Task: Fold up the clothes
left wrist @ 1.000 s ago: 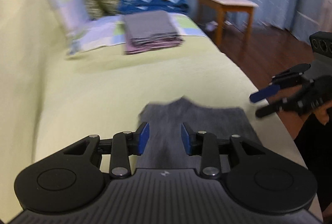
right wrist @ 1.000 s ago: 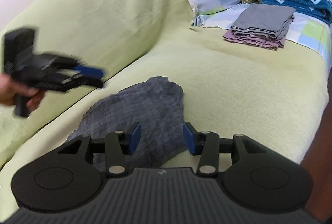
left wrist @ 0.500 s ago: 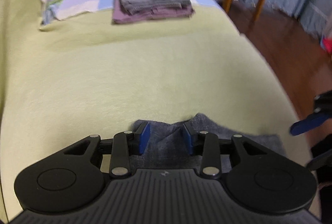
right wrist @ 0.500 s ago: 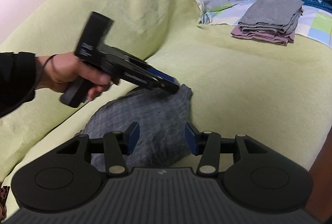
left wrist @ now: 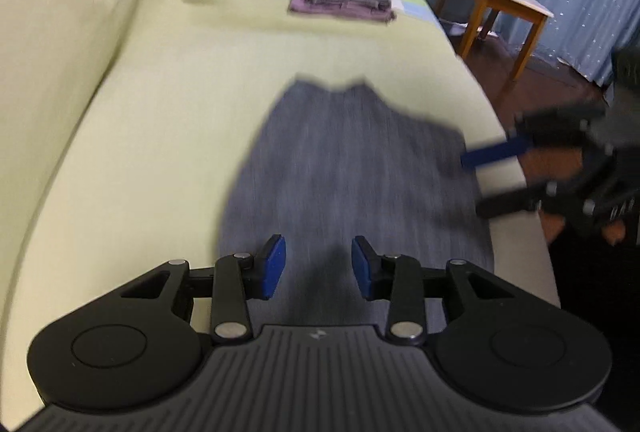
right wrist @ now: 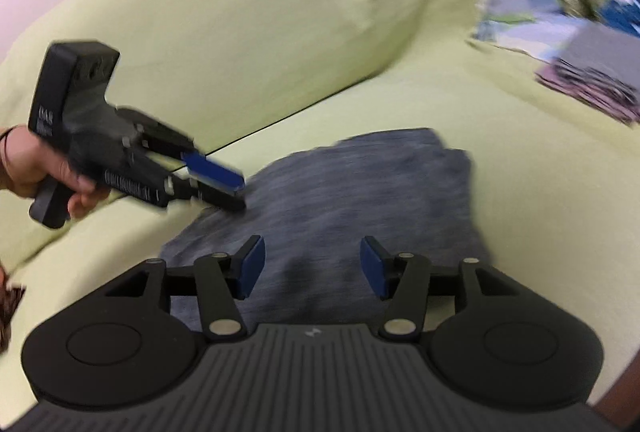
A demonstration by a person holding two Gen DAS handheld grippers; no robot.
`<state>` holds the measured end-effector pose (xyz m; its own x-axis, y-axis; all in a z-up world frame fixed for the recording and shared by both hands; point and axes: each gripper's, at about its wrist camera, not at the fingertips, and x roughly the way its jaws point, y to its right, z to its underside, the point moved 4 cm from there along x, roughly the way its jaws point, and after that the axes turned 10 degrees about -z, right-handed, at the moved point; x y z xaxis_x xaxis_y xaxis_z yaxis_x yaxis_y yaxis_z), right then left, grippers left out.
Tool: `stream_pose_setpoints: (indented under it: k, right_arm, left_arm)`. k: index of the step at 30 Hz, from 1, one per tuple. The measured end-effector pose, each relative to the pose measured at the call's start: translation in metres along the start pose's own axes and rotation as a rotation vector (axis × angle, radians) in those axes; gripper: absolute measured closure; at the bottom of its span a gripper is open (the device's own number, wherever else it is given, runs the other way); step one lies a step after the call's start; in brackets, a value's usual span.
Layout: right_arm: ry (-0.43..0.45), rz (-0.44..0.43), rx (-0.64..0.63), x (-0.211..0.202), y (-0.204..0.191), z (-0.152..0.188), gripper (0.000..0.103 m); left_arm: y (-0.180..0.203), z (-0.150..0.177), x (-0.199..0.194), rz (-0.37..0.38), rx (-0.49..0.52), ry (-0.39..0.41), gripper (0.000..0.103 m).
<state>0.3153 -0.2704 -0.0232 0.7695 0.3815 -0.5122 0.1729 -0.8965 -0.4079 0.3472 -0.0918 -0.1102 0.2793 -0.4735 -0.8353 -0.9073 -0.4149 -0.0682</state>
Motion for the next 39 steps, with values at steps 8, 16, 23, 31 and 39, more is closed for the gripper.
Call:
stream_pose_setpoints:
  k: [8, 16, 23, 31, 39]
  right_arm:
    - [-0.262, -0.032, -0.353, 0.047, -0.077, 0.037, 0.052]
    - [-0.201, 0.003, -0.296, 0.017, -0.066, 0.020, 0.060]
    - [-0.225, 0.121, -0.389, 0.050, -0.069, 0.026, 0.063]
    - [-0.258, 0.098, -0.375, 0.041, -0.060, 0.038, 0.063]
    - [-0.142, 0.143, -0.195, 0.009, -0.013, 0.010, 0.068]
  left_arm:
    - [-0.023, 0.045, 0.003, 0.017, -0.136, 0.076, 0.056]
    - [-0.026, 0.038, -0.021, 0.000, -0.144, 0.164, 0.057]
    - [-0.013, 0.016, -0.001, 0.000, -0.029, 0.168, 0.057]
    - [-0.012, 0.026, 0.013, 0.019, -0.061, 0.148, 0.055]
    - [-0.003, 0.009, -0.015, -0.004, -0.032, 0.198, 0.056]
